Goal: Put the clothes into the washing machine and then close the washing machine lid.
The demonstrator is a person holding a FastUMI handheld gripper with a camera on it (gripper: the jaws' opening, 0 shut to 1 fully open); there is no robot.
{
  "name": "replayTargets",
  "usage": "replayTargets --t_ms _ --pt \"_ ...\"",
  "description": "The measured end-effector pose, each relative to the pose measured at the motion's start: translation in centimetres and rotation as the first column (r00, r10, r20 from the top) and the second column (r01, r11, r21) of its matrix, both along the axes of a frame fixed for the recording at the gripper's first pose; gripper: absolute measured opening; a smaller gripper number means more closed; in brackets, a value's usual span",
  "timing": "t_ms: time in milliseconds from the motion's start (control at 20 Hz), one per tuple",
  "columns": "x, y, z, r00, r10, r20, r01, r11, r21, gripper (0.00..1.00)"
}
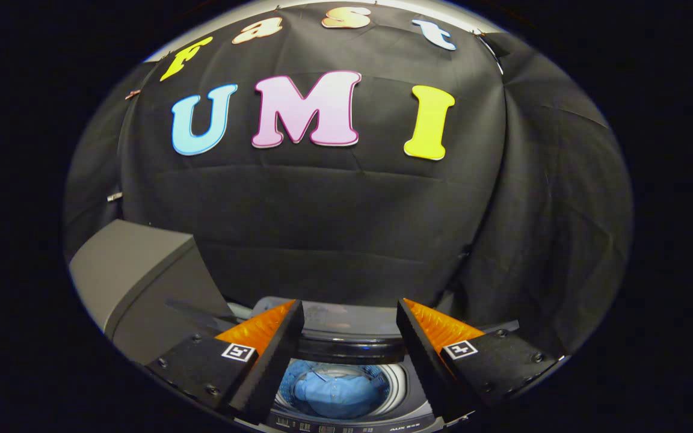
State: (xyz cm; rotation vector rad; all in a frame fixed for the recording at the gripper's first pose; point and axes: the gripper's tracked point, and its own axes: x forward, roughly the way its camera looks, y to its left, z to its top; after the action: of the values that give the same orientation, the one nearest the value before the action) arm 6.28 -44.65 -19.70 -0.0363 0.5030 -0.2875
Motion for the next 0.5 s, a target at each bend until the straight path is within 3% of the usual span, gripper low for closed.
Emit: replayTargets --t_ms 100,500 --pt "-2.0 0.4 -2.4 0.997 0.001 -0.081 -0.003 1.000 -0.016 0.98" --pt "-5.1 3.7 -4.1 0.997 0.013 -0.078 -0.010 0.999 0.038 0.98"
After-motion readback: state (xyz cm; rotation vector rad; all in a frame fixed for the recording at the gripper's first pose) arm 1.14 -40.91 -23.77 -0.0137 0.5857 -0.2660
